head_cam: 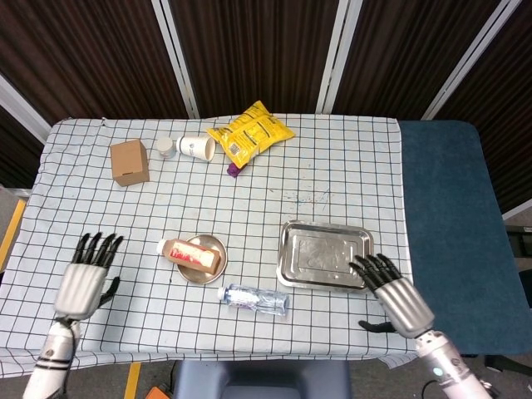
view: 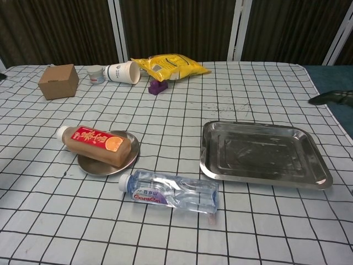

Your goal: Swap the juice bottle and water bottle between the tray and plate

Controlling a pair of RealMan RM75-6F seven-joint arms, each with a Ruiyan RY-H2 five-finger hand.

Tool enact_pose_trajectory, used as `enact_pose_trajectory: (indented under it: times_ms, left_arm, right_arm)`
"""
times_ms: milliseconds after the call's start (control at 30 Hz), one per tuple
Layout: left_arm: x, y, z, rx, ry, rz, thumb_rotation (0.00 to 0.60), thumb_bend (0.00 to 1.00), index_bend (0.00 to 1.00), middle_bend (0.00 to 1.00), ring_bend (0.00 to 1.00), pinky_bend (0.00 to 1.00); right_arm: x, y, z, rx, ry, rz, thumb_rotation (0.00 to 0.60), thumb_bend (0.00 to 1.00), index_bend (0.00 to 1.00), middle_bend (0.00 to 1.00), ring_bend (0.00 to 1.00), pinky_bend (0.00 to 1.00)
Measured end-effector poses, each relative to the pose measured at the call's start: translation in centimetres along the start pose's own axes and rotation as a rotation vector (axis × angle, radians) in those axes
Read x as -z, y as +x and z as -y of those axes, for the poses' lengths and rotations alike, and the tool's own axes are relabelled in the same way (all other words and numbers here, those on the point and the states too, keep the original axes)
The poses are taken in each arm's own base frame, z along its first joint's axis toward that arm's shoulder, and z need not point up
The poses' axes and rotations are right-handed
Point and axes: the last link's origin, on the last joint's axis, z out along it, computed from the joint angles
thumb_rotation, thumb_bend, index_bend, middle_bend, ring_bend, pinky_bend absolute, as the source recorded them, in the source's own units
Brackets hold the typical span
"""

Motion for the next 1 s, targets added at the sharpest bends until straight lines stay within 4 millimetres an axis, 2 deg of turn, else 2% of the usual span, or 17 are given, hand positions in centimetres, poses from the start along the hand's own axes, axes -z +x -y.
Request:
enact_pose_trajectory:
  times_ms: [67, 167, 300, 467, 567, 767, 867, 900, 1000]
  left_arm:
    - [1.5, -0.3, 1.3, 0.007, 0.023, 0.005, 0.600, 0.41, 0.00, 0.07, 0.00, 0.05]
    - [2.5, -0.6, 2.8, 0.012, 0.032, 0.005, 0.600, 0.41, 0.00, 0.08, 0.00, 0.05]
    - [3.3, -0.8, 4.7, 0.014, 0.045, 0.009, 0.600, 0.41, 0.00, 0.08, 0.00, 0.05]
    - [3.5, -0.4, 5.6, 0.045, 0.045, 0.005, 0.600, 0.41, 0.00, 0.08, 0.00, 0.05]
    - [3.5, -0.2, 6.1, 0.058, 0.049, 0.010, 0.600, 0.41, 0.00, 0.08, 0.00, 0.05]
    - [3.5, -0.3, 6.1, 0.075, 0.041, 0.032, 0.600, 0.41, 0.00, 0.08, 0.00, 0.05]
    - [3.4, -0.2, 6.2, 0.086, 0.038, 0.040, 0.600, 0.41, 0.00, 0.08, 0.00, 0.05]
    - [3.4, -0.2, 6.3, 0.088, 0.039, 0.040, 0.600, 0.41, 0.00, 0.08, 0.00, 0.05]
    - [3.3, -0.1, 6.3, 0.095, 0.036, 0.039, 0.600, 0.41, 0.00, 0.08, 0.00, 0.05]
  right_arm:
    - [-1.5, -0.9, 2.3, 0.005, 0.027, 0.006, 0.600, 0.24, 0.22, 0.22, 0.06, 0.20]
    - [-3.6, -2.3, 5.6, 0.021, 0.054, 0.013, 0.600, 0.24, 0.25, 0.24, 0.07, 0.20]
    - [-6.1, -4.2, 9.7, 0.039, 0.063, 0.030, 0.600, 0.24, 0.30, 0.28, 0.11, 0.23]
    - [-9.0, -6.7, 14.9, 0.010, 0.054, 0.077, 0.600, 0.24, 0.32, 0.30, 0.14, 0.27]
    - [-10.6, -8.0, 16.9, 0.021, 0.033, 0.101, 0.600, 0.24, 0.32, 0.31, 0.15, 0.28]
    - [-13.2, -9.2, 18.2, 0.072, -0.039, 0.101, 0.600, 0.24, 0.31, 0.31, 0.15, 0.28]
    - [-13.6, -9.6, 18.3, 0.077, -0.058, 0.109, 0.600, 0.24, 0.34, 0.33, 0.18, 0.30]
    - [-13.7, -9.7, 18.3, 0.077, -0.061, 0.113, 0.600, 0.26, 0.38, 0.35, 0.21, 0.34]
    - [-14.1, -10.0, 18.5, 0.073, -0.067, 0.123, 0.600, 0.32, 0.56, 0.46, 0.37, 0.55]
